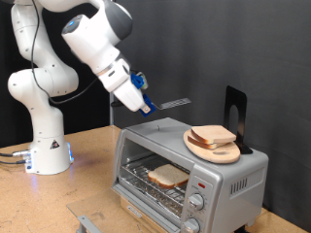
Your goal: Make a piece of toast with the oven
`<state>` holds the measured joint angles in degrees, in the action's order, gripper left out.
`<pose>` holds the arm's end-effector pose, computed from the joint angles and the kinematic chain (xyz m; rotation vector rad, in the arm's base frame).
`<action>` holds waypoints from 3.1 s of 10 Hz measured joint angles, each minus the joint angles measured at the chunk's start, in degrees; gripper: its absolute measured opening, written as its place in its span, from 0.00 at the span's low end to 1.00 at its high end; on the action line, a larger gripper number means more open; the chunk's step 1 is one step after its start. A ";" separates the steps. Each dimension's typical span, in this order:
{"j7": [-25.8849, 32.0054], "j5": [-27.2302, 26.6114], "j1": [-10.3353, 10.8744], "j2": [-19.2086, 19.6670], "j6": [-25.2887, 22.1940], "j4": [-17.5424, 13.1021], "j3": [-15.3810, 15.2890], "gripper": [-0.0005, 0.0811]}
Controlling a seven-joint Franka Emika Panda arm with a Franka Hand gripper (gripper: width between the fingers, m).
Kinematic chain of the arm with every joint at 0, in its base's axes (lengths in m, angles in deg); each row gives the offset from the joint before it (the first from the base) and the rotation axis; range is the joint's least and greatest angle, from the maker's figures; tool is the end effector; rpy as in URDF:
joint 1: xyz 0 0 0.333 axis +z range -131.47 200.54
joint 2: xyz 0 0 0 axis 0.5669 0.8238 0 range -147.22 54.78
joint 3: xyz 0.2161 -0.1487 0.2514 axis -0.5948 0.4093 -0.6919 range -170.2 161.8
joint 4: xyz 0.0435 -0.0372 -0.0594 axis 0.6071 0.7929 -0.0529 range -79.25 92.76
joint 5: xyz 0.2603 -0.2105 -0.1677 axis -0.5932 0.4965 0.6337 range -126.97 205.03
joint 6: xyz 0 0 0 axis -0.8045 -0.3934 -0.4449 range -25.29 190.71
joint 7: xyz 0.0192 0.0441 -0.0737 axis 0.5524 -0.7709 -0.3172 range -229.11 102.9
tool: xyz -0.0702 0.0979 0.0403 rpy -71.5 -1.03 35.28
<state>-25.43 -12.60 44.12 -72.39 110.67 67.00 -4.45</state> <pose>0.3695 0.0862 0.4598 -2.4687 -0.2844 -0.4339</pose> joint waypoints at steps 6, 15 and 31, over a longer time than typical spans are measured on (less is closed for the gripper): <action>-5.91 1.05 0.64 2.56 5.09 1.62 -7.30 0.56; -3.35 -2.38 1.20 6.83 9.79 2.06 -9.15 0.85; -12.35 3.20 -2.22 3.48 -6.66 -2.08 -3.88 0.99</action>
<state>-37.78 -9.40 41.90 -68.91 104.01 64.91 -8.33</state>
